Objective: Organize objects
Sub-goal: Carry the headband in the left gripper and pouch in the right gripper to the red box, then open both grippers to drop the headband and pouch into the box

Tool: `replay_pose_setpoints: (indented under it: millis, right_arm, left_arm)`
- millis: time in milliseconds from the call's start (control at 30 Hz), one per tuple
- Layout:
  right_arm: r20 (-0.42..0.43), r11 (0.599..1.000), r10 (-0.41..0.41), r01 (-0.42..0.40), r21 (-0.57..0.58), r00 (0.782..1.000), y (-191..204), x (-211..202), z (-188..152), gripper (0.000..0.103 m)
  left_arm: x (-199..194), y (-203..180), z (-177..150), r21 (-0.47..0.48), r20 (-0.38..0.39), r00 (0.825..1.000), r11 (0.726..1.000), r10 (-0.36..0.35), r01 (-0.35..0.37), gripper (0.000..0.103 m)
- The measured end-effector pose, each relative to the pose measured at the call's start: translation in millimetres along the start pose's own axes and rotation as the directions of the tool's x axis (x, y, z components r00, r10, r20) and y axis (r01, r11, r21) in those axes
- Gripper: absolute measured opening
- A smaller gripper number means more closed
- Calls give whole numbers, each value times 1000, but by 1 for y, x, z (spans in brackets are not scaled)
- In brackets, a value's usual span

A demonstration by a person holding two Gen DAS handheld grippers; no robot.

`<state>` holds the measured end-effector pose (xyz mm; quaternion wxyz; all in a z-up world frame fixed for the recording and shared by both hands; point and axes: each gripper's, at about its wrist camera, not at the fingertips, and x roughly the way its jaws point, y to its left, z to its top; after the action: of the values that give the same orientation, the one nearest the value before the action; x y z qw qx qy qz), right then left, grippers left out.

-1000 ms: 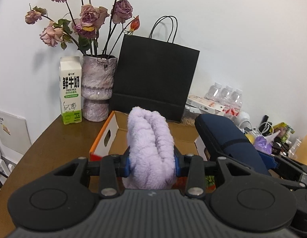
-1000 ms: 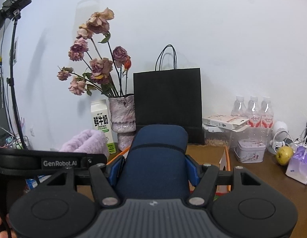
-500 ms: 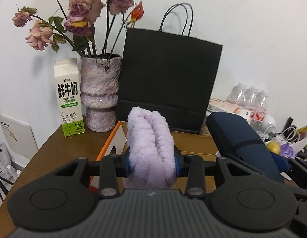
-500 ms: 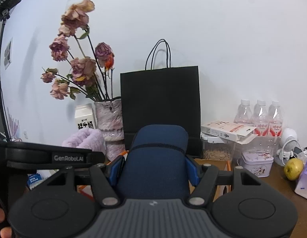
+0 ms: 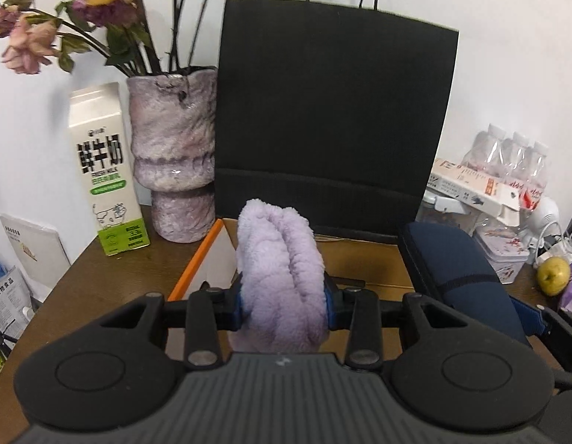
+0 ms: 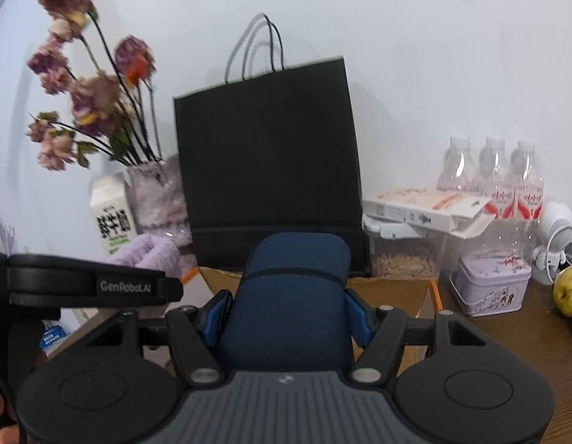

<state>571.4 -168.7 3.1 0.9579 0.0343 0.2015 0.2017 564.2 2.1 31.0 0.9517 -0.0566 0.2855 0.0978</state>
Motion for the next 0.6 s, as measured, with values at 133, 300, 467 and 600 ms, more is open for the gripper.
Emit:
replay_pose_setpoints:
  millis: [133,300,467,600]
  right_arm:
    - [-22,1000,-22,22,2,1000,-7,17,-8,63]
    - [-60,1000,-21,21,3,998,-13,30,-16,64]
    - [-62,999,-32,33,14,998,-17,31,-17,68]
    - [-39,999,-39,40,19,998,-20,25,-14,103]
  left_arm:
    - [18,-7,-3,21,-5,1000,1000,-3,3,39]
    - [32,-9,-9,24,-14,1000,1000,-6,7,42]
    - [30,-8,-11,29,21,1000,1000,5,-5,96]
    - [20,-10,-14,42,85,996,998,32,-35,103]
